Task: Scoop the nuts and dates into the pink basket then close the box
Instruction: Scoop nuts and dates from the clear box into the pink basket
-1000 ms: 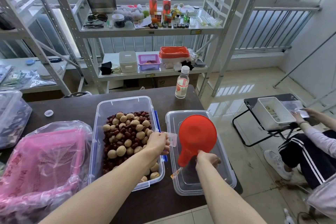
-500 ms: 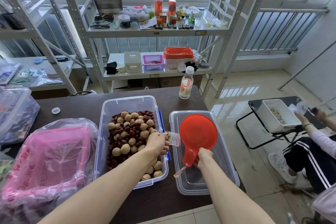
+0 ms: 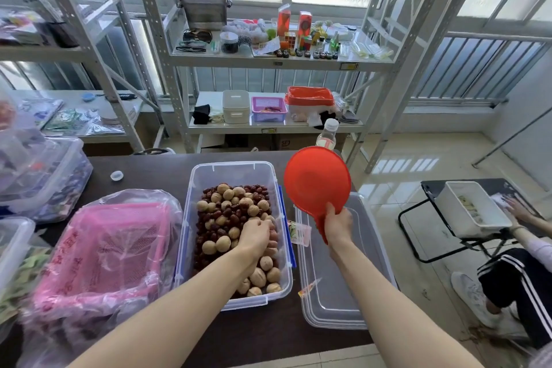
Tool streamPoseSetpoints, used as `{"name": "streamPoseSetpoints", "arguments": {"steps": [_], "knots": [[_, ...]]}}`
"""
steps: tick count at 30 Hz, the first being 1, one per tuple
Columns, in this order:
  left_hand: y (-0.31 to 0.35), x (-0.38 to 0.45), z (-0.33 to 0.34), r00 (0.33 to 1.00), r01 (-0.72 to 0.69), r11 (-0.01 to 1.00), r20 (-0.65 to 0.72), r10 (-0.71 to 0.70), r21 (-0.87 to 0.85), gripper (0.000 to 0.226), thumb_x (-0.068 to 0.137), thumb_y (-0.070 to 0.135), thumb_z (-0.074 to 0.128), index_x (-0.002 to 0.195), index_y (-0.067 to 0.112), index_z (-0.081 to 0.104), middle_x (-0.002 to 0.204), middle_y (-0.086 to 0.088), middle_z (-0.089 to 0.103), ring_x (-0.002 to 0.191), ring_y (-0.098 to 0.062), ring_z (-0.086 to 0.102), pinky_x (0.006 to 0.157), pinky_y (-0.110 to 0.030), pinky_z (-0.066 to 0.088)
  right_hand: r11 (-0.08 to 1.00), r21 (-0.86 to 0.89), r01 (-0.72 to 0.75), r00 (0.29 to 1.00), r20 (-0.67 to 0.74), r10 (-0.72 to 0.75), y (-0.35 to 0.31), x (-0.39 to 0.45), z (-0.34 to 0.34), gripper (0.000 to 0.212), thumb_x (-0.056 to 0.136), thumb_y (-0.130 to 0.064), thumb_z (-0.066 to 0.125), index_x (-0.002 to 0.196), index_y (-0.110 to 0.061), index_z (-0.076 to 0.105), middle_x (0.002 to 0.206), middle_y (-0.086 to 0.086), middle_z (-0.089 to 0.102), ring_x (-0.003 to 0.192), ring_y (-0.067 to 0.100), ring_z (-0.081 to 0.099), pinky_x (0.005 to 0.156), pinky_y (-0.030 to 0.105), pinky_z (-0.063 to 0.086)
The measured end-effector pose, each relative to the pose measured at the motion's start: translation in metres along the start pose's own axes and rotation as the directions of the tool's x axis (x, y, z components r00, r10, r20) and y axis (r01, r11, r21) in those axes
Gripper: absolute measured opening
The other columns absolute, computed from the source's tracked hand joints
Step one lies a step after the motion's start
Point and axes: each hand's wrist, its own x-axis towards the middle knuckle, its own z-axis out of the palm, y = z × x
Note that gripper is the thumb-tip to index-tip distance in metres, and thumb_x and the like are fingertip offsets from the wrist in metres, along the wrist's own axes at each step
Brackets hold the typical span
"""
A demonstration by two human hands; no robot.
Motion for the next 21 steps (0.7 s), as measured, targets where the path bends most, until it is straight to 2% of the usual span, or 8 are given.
{"name": "streamPoseSetpoints", "arguments": {"steps": [3, 6, 7, 9, 11, 14, 17, 21], "knots": [[-0.007, -0.002, -0.017, 0.998, -0.038, 0.998, -0.055, 0.041, 0.054, 0.028, 0.099, 0.014, 0.041, 0.079, 0.01, 0.061, 0.072, -0.007, 0.06, 0.063, -0.019, 0.055, 0.062, -0.031, 0.048, 0.991, -0.109, 0.074, 0.987, 0.152, -0.057, -0.013, -0.002, 0.018, 0.049, 0.072, -0.051, 0.058, 0.108, -0.018, 0.061, 0.098, 0.013, 0.072, 0.088, 0.036, 0.07, 0.075, 0.046, 0.057], [-0.02, 0.0, -0.039, 0.992, -0.055, 0.997, -0.111, 0.062, 0.062, 0.024, 0.099, 0.018, 0.044, 0.089, 0.006, 0.062, 0.077, -0.007, 0.062, 0.064, -0.017, 0.057, 0.062, -0.03, 0.05, 0.971, -0.189, 0.147, 0.962, 0.257, -0.095, -0.045, -0.026, 0.028, 0.026, 0.085, -0.023, 0.06, 0.107, -0.013, 0.049, 0.091, 0.01, 0.065, 0.071, 0.022, 0.067, 0.055, 0.033, 0.056], [-0.023, -0.001, -0.047, 0.99, -0.056, 0.995, -0.127, 0.066, 0.078, 0.024, 0.099, 0.02, 0.045, 0.095, 0.005, 0.063, 0.08, -0.007, 0.064, 0.066, -0.017, 0.059, 0.061, -0.03, 0.051, 0.958, -0.222, 0.18, 0.952, 0.283, -0.113, -0.048, -0.027, 0.034, 0.02, 0.09, -0.016, 0.057, 0.106, -0.014, 0.045, 0.091, 0.008, 0.063, 0.069, 0.019, 0.066, 0.053, 0.029, 0.055], [-0.033, -0.003, -0.062, 0.985, -0.066, 0.995, -0.156, 0.078, 0.078, 0.025, 0.099, 0.025, 0.048, 0.101, 0.005, 0.064, 0.087, -0.009, 0.066, 0.071, -0.018, 0.062, 0.06, -0.032, 0.053, 0.897, -0.326, 0.298, 0.928, 0.319, -0.192, -0.053, -0.031, 0.044, 0.018, 0.094, -0.014, 0.052, 0.106, -0.019, 0.041, 0.095, 0.009, 0.063, 0.075, 0.024, 0.068, 0.063, 0.039, 0.06], [-0.041, -0.007, -0.076, 0.977, -0.082, 0.994, -0.193, 0.095, 0.078, 0.021, 0.097, 0.026, 0.052, 0.097, 0.009, 0.064, 0.091, -0.01, 0.068, 0.073, -0.019, 0.064, 0.062, -0.034, 0.055, 0.772, -0.46, 0.438, 0.89, 0.341, -0.302, -0.054, -0.036, 0.055, 0.016, 0.094, -0.015, 0.05, 0.106, -0.019, 0.04, 0.093, 0.008, 0.065, 0.079, 0.031, 0.068, 0.069, 0.046, 0.057], [-0.051, -0.011, -0.093, 0.958, -0.115, 0.989, -0.253, 0.136, 0.095, 0.012, 0.095, 0.021, 0.054, 0.09, 0.015, 0.063, 0.093, -0.008, 0.07, 0.073, -0.019, 0.065, 0.063, -0.032, 0.053, 0.514, -0.619, 0.594, 0.801, 0.393, -0.451, -0.057, -0.042, 0.065, 0.023, 0.094, -0.013, 0.048, 0.115, -0.011, 0.039, 0.094, 0.014, 0.067, 0.084, 0.036, 0.066, 0.066, 0.038, 0.045], [-0.06, -0.015, -0.11, 0.941, -0.131, 0.987, -0.303, 0.154, 0.096, 0.008, 0.094, 0.022, 0.057, 0.092, 0.019, 0.065, 0.093, -0.008, 0.07, 0.076, -0.018, 0.065, 0.07, -0.036, 0.058, 0.276, -0.708, 0.65, 0.72, 0.457, -0.523, -0.06, -0.042, 0.074, 0.033, 0.095, -0.009, 0.049, 0.124, -0.009, 0.034, 0.092, 0.013, 0.07, 0.078, 0.034, 0.068, 0.065, 0.039, 0.047], [-0.075, -0.018, -0.131, 0.919, -0.14, 0.987, -0.361, 0.158, 0.077, 0.008, 0.095, 0.021, 0.059, 0.099, 0.017, 0.065, 0.095, -0.008, 0.069, 0.08, -0.02, 0.067, 0.073, -0.039, 0.06, 0.093, -0.756, 0.647, 0.681, 0.52, -0.515, -0.061, -0.037, 0.092, 0.059, 0.092, -0.002, 0.05, 0.144, -0.011, 0.024, 0.099, 0.012, 0.066, 0.083, 0.031, 0.069, 0.065, 0.038, 0.05]]}}
